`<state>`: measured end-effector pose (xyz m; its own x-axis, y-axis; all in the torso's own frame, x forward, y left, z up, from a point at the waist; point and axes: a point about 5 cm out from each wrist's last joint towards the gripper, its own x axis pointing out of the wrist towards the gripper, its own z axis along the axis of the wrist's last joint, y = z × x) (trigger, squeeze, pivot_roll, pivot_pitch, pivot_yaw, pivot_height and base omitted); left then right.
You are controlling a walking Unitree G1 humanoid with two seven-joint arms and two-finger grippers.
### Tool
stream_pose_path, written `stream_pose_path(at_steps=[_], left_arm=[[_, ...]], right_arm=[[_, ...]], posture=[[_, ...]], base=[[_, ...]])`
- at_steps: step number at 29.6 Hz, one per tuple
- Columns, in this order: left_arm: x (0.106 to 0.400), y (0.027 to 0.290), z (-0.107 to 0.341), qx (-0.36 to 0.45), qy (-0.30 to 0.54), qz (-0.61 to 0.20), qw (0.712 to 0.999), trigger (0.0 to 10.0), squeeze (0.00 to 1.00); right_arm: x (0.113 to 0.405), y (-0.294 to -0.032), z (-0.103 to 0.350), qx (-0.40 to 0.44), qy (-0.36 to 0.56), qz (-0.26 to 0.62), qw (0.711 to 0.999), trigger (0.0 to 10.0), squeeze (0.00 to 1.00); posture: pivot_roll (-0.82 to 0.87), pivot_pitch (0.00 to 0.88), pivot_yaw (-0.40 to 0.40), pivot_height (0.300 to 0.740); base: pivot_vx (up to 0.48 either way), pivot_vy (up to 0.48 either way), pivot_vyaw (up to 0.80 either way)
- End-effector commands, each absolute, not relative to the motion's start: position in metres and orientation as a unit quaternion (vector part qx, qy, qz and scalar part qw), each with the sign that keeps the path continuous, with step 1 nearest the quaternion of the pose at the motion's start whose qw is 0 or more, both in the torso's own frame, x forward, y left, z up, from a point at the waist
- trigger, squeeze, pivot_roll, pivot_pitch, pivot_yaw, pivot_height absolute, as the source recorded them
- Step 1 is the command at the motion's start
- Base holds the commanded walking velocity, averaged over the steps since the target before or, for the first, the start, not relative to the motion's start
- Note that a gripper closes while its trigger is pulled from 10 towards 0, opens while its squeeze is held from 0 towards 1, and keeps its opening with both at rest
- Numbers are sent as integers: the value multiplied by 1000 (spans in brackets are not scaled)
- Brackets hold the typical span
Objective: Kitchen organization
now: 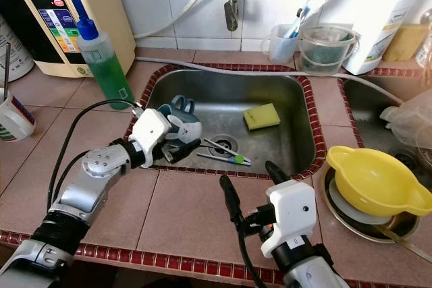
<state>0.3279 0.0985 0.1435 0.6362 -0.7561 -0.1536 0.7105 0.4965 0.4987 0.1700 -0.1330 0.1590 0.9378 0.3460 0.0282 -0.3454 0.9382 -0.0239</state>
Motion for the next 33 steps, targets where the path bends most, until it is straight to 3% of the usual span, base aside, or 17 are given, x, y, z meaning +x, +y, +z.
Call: stream_pose_path(at_steps=[1, 2, 5, 6, 10, 15, 16, 26, 33], left_arm=[[325, 95, 147, 309, -64, -432, 845, 10000, 1000], [323, 94, 146, 337, -71, -441, 829, 10000, 1000], [323, 94, 148, 305, -67, -443, 841, 10000, 1000], [323, 94, 148, 355, -79, -442, 820, 10000, 1000], [323, 94, 147, 398, -85, -446, 797, 10000, 1000], [331, 97, 153, 291, -65, -421, 857, 10000, 1000], [337, 100, 159, 216, -53, -398, 890, 10000, 0], [341, 105, 188, -1, -85, -307, 948, 10000, 0], [330, 107, 190, -35, -90, -269, 958, 10000, 0]], right_arm=[[170, -134, 158, -8, -14, 175, 984, 10000, 0], [171, -135, 158, -8, -14, 175, 985, 10000, 0], [171, -135, 158, -8, -15, 173, 985, 10000, 0], [171, -135, 158, -8, -15, 173, 985, 10000, 0], [172, -135, 158, -7, -16, 172, 985, 10000, 0], [173, -134, 159, -7, -18, 172, 985, 10000, 0], [173, -134, 159, -7, -20, 171, 985, 10000, 0], [195, -143, 177, -30, -92, 101, 990, 10000, 0], [217, -151, 186, -35, -133, 50, 989, 10000, 0]], posture=[[-261, 132, 83, 711], [-257, 133, 82, 711], [-260, 134, 86, 711], [-258, 134, 85, 711], [-255, 133, 87, 711], [-258, 133, 85, 711], [-257, 132, 88, 711], [-242, 116, 87, 711], [-226, 102, 83, 711]], base=[[0, 0, 0], [0, 0, 0], [0, 0, 0], [0, 0, 0], [0, 0, 0], [0, 0, 0], [0, 0, 0], [0, 0, 0], [0, 0, 0]])
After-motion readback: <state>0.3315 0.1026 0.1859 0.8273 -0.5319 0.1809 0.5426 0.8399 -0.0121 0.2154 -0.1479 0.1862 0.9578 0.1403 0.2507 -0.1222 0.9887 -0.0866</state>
